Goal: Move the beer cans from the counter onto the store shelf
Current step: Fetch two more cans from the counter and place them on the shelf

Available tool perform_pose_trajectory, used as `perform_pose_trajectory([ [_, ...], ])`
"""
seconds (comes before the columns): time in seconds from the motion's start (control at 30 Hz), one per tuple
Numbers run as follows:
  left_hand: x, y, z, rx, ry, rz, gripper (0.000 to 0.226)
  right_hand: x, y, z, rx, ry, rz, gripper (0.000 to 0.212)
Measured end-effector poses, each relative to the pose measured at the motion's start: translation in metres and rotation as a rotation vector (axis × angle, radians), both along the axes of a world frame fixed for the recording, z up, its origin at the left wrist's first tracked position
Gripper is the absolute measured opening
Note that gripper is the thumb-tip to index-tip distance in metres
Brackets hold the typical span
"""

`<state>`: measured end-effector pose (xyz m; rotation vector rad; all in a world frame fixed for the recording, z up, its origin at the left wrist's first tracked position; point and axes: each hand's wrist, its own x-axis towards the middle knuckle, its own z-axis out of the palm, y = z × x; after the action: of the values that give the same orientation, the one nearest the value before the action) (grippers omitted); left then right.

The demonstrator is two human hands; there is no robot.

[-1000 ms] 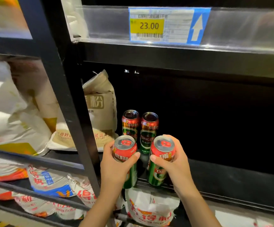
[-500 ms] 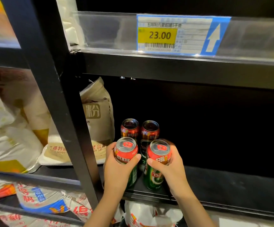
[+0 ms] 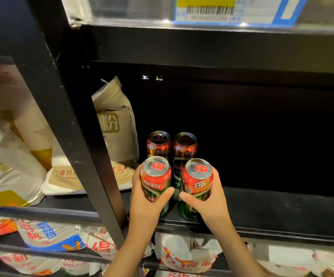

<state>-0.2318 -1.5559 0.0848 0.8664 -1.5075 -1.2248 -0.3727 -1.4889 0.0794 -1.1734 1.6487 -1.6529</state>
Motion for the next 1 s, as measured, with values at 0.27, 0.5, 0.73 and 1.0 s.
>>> perform_pose_trajectory([
  [0.27, 0.007, -0.003, -0.047, 0.081, -0.136, -0.054, 0.077, 0.01, 0.01, -0.048, 0.19, -0.011, -0.064, 0.093],
  [0.5, 0.008, -0.008, -0.06, 0.121, -0.143, -0.095, 0.068, 0.008, 0.013, -0.049, 0.218, 0.03, -0.076, 0.073],
  [0.73, 0.008, -0.007, -0.059, 0.133, -0.113, -0.095, 0.069, 0.01, 0.01, -0.05, 0.211, 0.015, -0.122, 0.066],
  [1.0, 0.009, -0.009, -0.063, 0.181, -0.127, -0.037, 0.081, 0.009, 0.003, -0.055, 0.22, 0.041, -0.15, 0.068],
])
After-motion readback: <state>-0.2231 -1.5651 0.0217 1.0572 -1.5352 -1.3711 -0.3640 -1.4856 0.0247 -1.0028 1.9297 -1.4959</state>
